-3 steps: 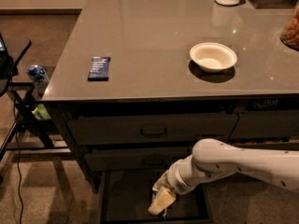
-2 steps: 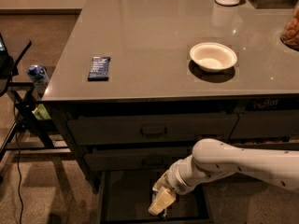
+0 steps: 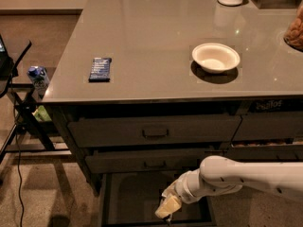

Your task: Place rxbar chocolate into bottom drawer

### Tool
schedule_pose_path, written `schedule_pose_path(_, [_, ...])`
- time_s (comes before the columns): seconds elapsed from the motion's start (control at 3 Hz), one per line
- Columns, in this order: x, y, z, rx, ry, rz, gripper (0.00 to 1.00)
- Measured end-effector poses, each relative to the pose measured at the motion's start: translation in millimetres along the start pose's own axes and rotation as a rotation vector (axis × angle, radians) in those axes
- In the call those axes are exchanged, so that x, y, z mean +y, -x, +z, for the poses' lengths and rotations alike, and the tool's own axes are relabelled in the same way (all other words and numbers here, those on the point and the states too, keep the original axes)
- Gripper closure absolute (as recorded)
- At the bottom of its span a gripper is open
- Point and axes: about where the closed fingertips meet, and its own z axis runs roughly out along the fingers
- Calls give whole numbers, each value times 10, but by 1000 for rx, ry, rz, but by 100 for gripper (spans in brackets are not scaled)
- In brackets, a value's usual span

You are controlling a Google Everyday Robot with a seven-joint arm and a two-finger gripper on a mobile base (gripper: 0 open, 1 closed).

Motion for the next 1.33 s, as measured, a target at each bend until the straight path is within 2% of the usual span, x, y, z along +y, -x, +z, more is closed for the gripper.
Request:
schedule_pose_path(0.33, [-183, -237, 161, -4, -25, 39, 100])
schedule_pose_path(0.67, [-296, -432, 429, -7, 9, 84, 100])
schedule_pose_path(1.0, [-296, -432, 429, -7, 9, 84, 100])
schedule_pose_path(1.33, [-355, -502, 572, -29, 11, 113, 100])
